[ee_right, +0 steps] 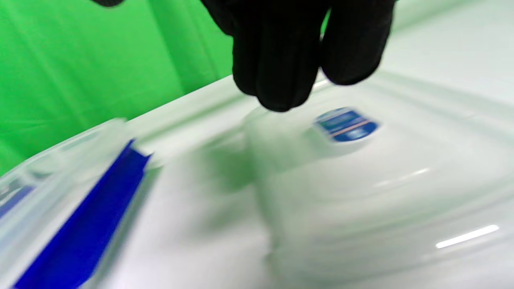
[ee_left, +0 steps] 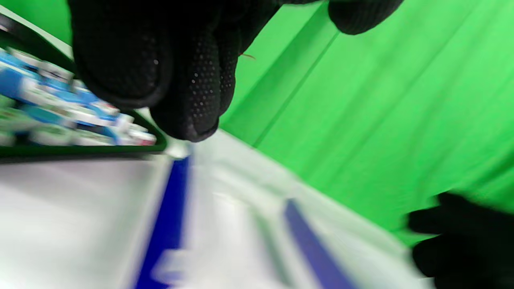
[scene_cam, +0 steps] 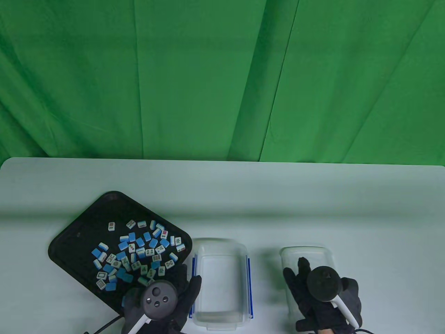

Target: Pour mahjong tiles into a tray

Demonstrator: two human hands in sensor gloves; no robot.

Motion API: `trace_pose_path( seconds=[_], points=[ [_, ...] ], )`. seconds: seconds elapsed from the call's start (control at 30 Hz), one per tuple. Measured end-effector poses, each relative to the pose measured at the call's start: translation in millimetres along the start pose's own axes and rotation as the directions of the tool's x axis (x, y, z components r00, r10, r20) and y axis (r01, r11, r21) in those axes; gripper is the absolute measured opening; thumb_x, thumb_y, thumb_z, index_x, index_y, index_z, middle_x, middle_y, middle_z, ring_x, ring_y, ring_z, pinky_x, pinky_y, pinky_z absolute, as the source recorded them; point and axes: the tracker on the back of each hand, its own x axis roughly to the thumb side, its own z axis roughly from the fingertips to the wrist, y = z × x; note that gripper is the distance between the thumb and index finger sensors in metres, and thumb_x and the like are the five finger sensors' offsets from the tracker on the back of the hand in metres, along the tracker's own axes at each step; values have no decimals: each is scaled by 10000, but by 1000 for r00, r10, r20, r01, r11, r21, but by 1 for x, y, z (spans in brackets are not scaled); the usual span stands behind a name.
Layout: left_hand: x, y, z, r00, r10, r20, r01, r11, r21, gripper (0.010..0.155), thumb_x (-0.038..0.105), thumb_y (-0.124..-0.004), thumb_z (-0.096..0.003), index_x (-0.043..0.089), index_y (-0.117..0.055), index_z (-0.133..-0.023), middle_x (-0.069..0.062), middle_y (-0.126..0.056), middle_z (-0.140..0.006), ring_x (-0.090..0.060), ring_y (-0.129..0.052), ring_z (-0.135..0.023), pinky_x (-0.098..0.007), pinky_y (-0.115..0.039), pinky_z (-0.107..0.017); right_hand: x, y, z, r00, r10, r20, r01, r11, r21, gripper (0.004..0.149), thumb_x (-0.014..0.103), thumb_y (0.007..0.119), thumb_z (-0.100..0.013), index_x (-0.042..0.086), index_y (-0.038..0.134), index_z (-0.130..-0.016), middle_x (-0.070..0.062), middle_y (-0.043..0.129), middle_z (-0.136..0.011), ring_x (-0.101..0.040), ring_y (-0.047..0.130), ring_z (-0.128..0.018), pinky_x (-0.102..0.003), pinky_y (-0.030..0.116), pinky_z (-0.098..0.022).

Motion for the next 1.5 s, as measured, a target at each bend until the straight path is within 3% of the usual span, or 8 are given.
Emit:
trace_pose_path(
  seconds=[0.13,0.23,0.4,0.6,0.8,1.0,1.17,1.5],
  points=[
    [40,-3,0,982,103,158,-91,993,-76,770,528,-497,-674,-104,-567,-1109,-313,-904,-854,-383,-1036,-567,-479,-876,-376,-43,-6,-9,989,49,-137,-53,998,-25,803,623,450,-679,29,358,-1211,-219,691,-1112,-437,798,-901,-638,650,-702],
    [76,-14,-7,946,208,248,-144,957,-251,792,541,-492,-673,-99,-502,-1139,-351,-853,-919,-433,-1013,-645,-510,-866,-417,-62,0,-15,979,26,-200,-36,998,-49,814,623,451,-678,43,274,-1222,-251,542,-1191,-523,630,-1009,-694,541,-737],
    [124,-52,-27,896,409,175,-233,766,-599,858,558,-451,-681,-122,-223,-1151,-485,-550,-1075,-641,-746,-895,-642,-744,-546,-65,12,-23,972,82,-222,-77,997,32,827,629,443,-676,49,221,-1223,-277,439,-1234,-562,517,-1064,-727,476,-747],
    [142,-91,-59,913,406,31,-299,720,-626,898,553,-440,-682,-146,-98,-1131,-528,-378,-1090,-714,-560,-953,-696,-651,-593,-70,18,-29,965,88,-246,-71,994,78,835,630,438,-675,47,193,-1220,-295,411,-1240,-566,486,-1084,-732,463,-750],
    [147,-127,-86,878,442,-184,-440,592,-675,880,554,-409,-686,-159,-121,-1114,-556,-371,-1066,-731,-561,-939,-697,-658,-588,-77,16,-31,972,4,-236,17,996,90,827,625,443,-676,40,220,-1217,-325,452,-1216,-565,514,-1066,-680,535,-756],
    [151,-153,-101,895,370,-249,-440,645,-625,876,543,-385,-686,-169,-83,-1097,-566,-331,-1058,-742,-526,-946,-710,-641,-594,-76,17,-31,972,19,-233,7,994,108,827,626,441,-677,39,226,-1218,-337,438,-1211,-557,500,-1072,-671,541,-759],
    [145,-180,-105,855,401,-330,-515,576,-635,876,540,-384,-687,-169,-73,-1097,-567,-291,-1057,-751,-477,-951,-723,-615,-603,-76,17,-31,974,-2,-228,31,992,123,829,627,441,-678,37,222,-1218,-355,416,-1205,-565,479,-1070,-672,564,-750],
    [140,-200,-107,891,295,-346,-454,621,-639,867,529,-376,-687,-174,-77,-1095,-573,-279,-1053,-758,-455,-951,-731,-607,-602,-74,19,-32,959,103,-262,-68,988,142,839,629,436,-680,27,207,-1218,-356,423,-1209,-573,488,-1072,-709,561,-728]
  ],
)
